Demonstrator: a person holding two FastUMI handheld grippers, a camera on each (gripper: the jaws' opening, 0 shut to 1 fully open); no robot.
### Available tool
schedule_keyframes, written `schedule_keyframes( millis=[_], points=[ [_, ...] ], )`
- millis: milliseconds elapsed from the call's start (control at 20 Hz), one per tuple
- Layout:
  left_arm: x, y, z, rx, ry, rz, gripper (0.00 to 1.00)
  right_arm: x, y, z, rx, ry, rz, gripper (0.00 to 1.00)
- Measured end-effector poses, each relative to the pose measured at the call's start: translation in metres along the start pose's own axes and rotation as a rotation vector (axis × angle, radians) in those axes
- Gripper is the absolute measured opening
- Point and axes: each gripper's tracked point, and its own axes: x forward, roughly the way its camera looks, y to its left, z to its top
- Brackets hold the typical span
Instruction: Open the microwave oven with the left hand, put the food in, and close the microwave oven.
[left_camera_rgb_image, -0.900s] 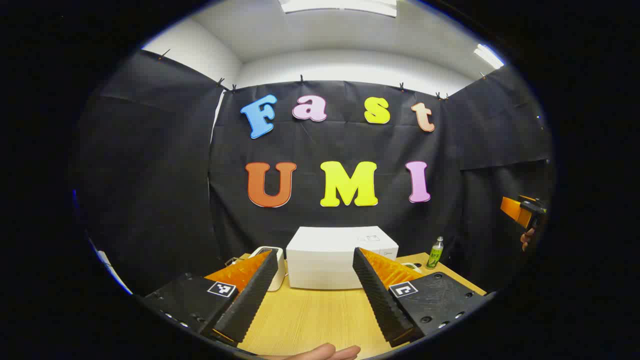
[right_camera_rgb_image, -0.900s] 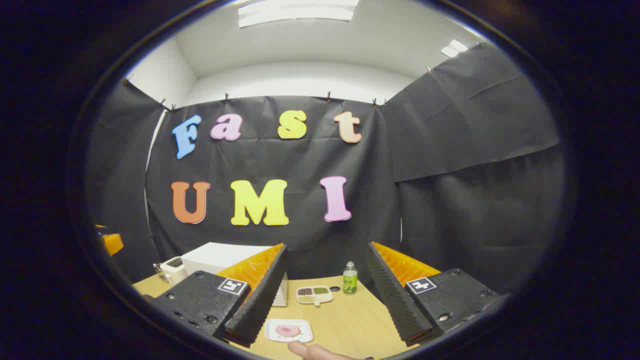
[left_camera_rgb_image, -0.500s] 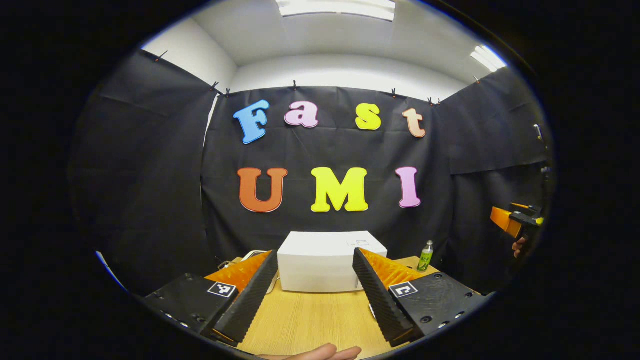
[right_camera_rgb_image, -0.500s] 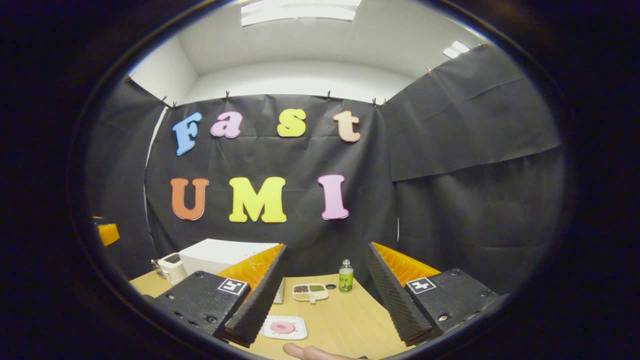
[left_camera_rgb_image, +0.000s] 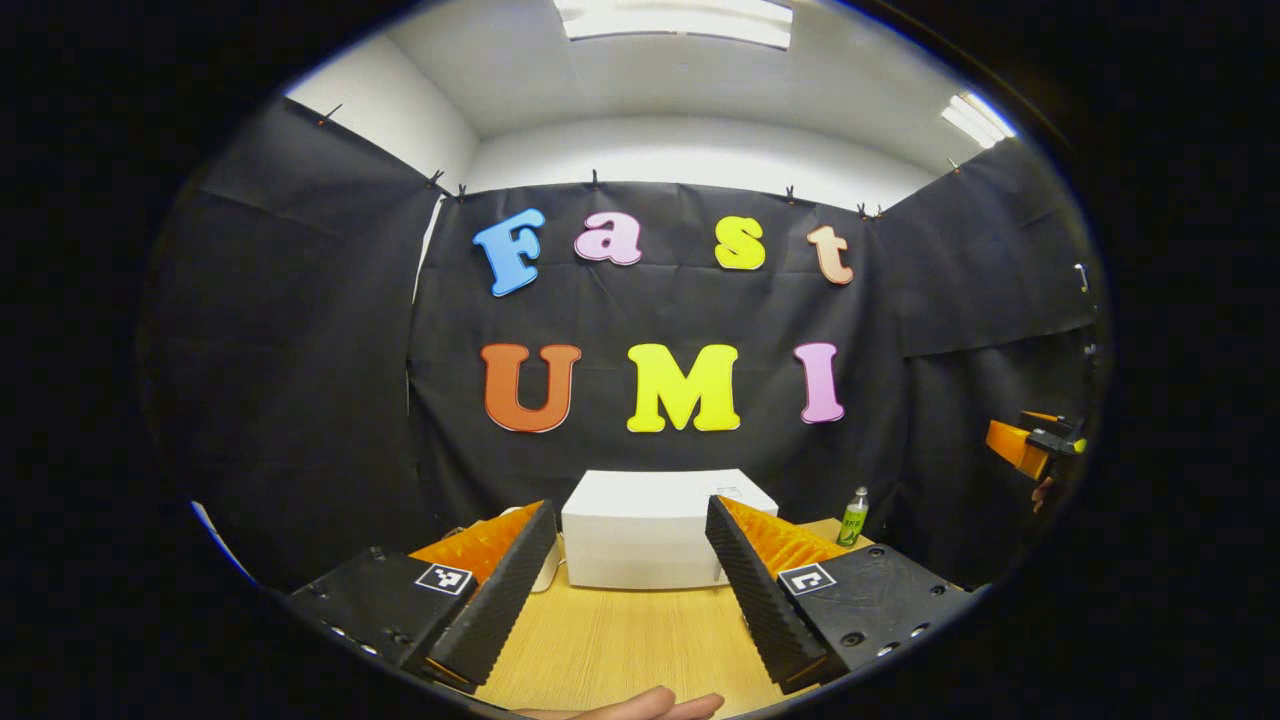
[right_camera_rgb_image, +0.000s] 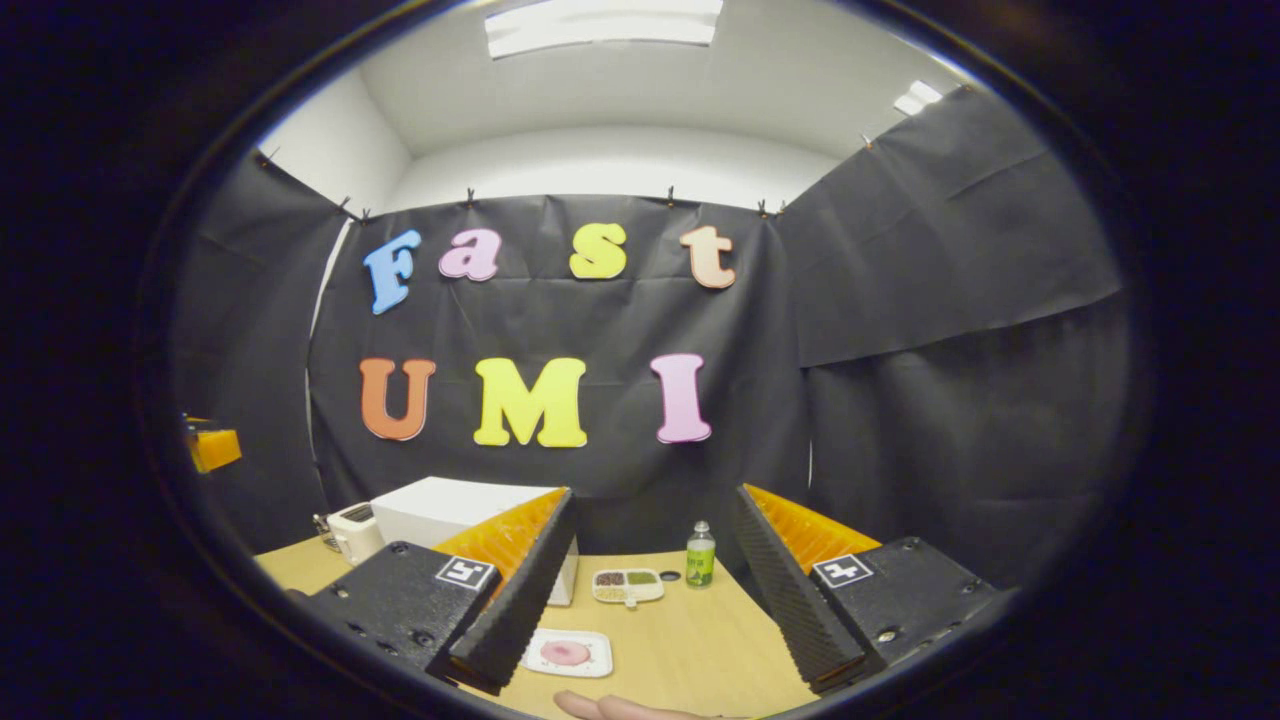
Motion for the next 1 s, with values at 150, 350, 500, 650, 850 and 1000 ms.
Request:
schedule_keyframes(
  millis=[150, 350, 500, 650, 850, 1000],
  points=[
    [0.007, 0.000, 0.004, -0.008, -0.016, -0.006, 0.95, 0.003, -0.001, 0.006, 0.000, -0.020, 0.001, 1.00],
    [0.030, -0.010, -0.001, -0.014, -0.018, -0.007, 0.84, 0.014, 0.001, 0.007, -0.005, -0.044, 0.026, 1.00],
    [0.060, -0.026, -0.010, -0.028, -0.009, -0.025, 0.84, 0.025, 0.004, 0.001, 0.006, -0.044, 0.038, 0.92],
    [0.100, -0.044, -0.032, -0.047, 0.023, -0.047, 0.95, 0.037, 0.003, -0.008, 0.021, -0.024, 0.060, 0.92],
    [0.161, -0.089, -0.071, -0.076, 0.052, -0.137, 0.95, 0.054, -0.007, -0.016, 0.024, -0.019, 0.052, 1.00],
    [0.203, -0.108, -0.110, -0.064, 0.086, -0.160, 0.95, 0.061, -0.010, -0.025, 0.034, -0.003, 0.052, 1.00]
  ],
)
